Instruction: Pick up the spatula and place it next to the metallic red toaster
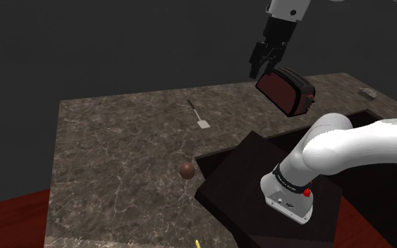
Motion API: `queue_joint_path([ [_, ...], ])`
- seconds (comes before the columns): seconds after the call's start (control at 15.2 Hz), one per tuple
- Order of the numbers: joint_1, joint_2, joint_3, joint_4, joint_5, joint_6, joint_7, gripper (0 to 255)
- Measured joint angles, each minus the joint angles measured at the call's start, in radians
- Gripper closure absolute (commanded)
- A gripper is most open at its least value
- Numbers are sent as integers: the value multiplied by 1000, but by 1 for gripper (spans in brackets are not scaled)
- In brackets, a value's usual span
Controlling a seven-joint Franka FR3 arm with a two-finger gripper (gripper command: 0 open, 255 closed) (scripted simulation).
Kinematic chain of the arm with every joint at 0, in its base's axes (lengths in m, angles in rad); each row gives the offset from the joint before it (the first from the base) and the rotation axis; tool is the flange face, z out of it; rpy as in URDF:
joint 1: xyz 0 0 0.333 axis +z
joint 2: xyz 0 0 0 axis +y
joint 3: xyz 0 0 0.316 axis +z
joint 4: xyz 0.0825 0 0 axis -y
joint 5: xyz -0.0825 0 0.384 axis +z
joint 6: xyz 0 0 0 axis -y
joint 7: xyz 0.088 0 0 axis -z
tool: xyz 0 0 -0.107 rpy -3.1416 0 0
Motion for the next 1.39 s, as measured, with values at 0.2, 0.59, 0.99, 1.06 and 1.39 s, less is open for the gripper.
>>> queue_joint_path([
  [0.2, -5, 16, -2, -29, -5, 47, -3, 0],
  [0.59, -24, 119, -6, -123, -20, 260, -2, 0],
  [0.99, -51, 286, -29, -172, -42, 494, -17, 0],
  [1.06, -51, 318, -26, -171, -41, 529, -11, 0],
  [1.39, -67, 500, -41, -155, -49, 710, -14, 0],
])
